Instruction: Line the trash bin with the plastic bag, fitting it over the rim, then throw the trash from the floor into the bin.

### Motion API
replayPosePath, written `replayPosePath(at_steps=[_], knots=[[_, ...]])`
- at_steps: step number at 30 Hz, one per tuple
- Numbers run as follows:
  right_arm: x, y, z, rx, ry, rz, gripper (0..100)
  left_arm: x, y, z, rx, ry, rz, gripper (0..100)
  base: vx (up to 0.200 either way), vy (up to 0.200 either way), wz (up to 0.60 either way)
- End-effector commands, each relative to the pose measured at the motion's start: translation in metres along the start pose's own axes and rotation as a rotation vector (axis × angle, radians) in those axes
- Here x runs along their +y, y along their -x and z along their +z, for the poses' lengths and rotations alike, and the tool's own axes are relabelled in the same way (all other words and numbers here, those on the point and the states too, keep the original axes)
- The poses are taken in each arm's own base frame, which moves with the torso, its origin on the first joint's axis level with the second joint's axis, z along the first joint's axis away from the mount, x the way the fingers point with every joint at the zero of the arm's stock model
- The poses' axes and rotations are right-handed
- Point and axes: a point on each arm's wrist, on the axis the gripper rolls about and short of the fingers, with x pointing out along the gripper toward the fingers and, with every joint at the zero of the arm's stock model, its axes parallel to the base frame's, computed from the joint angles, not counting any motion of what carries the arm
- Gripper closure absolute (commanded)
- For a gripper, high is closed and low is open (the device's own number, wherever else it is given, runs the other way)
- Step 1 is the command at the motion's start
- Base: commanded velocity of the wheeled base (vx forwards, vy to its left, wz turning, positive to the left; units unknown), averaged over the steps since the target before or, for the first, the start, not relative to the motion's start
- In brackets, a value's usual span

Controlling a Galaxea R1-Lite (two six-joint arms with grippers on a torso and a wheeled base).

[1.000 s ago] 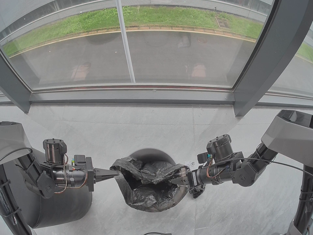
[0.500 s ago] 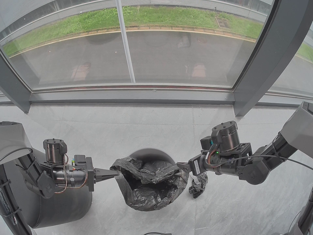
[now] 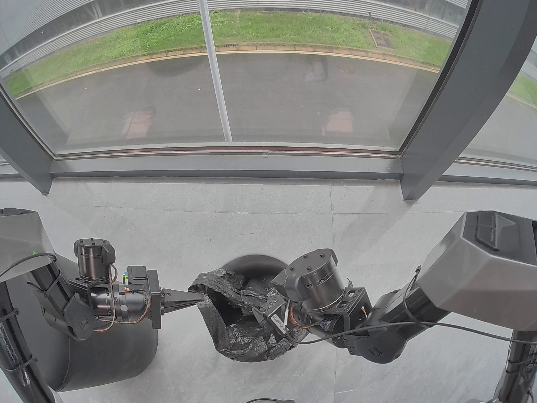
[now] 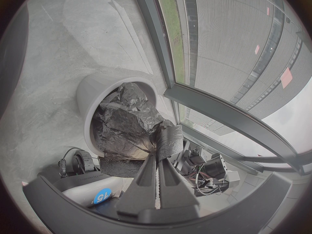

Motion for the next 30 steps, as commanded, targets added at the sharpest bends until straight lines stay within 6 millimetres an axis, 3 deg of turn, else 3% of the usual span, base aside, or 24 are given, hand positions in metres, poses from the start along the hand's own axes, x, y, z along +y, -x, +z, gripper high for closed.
replayPosePath(at_steps=[1, 10, 11, 14, 18, 30], knots=[[0.015, -0.009, -0.009, 0.025, 0.025, 0.025, 0, 0.000, 0.000, 0.000, 0.000, 0.000, 0.000, 100, 0.000, 0.000, 0.00], [0.023, -0.020, -0.014, 0.036, 0.036, 0.034, 0, 0.000, 0.000, 0.000, -0.001, -0.001, -0.001, 100, 0.000, 0.000, 0.00], [0.026, -0.036, -0.018, 0.042, 0.038, 0.025, 0, 0.000, 0.000, 0.001, -0.001, -0.001, -0.001, 100, 0.000, 0.000, 0.00], [0.026, -0.049, -0.017, 0.037, 0.030, -0.014, 0, -0.001, -0.001, 0.002, -0.002, -0.005, -0.003, 100, 0.000, 0.000, 0.00], [0.009, -0.071, -0.013, 0.018, -0.006, -0.088, 0, 0.001, -0.001, 0.002, -0.001, -0.001, -0.001, 100, 0.000, 0.000, 0.00], [-0.010, -0.063, 0.002, -0.018, -0.034, -0.131, 0, 0.000, -0.004, 0.007, -0.004, -0.012, -0.007, 100, 0.000, 0.000, 0.00]])
